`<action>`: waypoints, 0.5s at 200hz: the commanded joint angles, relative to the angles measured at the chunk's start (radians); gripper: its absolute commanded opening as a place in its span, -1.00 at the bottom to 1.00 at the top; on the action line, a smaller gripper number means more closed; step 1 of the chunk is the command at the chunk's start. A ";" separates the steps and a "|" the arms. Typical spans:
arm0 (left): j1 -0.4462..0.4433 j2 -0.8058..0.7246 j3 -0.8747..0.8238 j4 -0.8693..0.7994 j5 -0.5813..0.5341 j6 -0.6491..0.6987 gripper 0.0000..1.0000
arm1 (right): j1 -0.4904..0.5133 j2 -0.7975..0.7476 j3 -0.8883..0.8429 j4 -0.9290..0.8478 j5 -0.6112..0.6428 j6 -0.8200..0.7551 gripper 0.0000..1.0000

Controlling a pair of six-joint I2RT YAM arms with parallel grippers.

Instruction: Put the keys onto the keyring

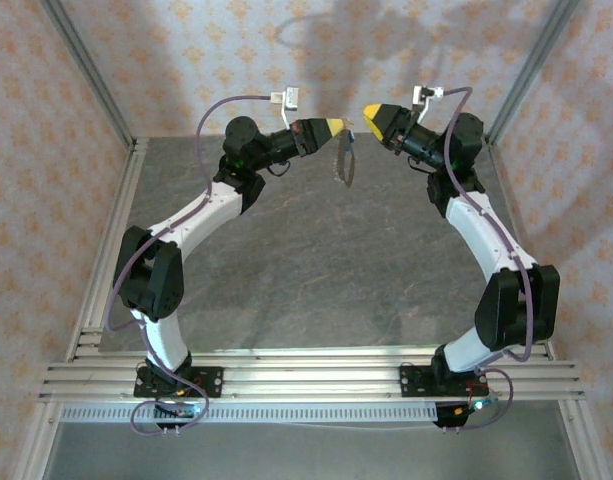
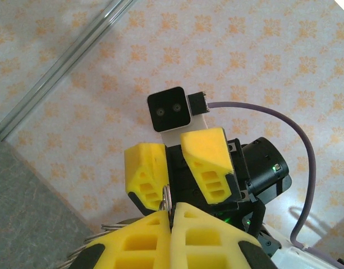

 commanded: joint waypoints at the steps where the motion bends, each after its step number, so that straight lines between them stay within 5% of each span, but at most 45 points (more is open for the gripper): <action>1: -0.004 -0.010 0.040 0.063 -0.003 -0.010 -1.00 | 0.027 0.017 0.022 0.071 -0.008 0.012 -0.34; 100: -0.007 -0.010 0.045 0.054 -0.008 -0.005 -1.00 | 0.064 0.009 -0.005 0.069 -0.033 -0.002 -0.50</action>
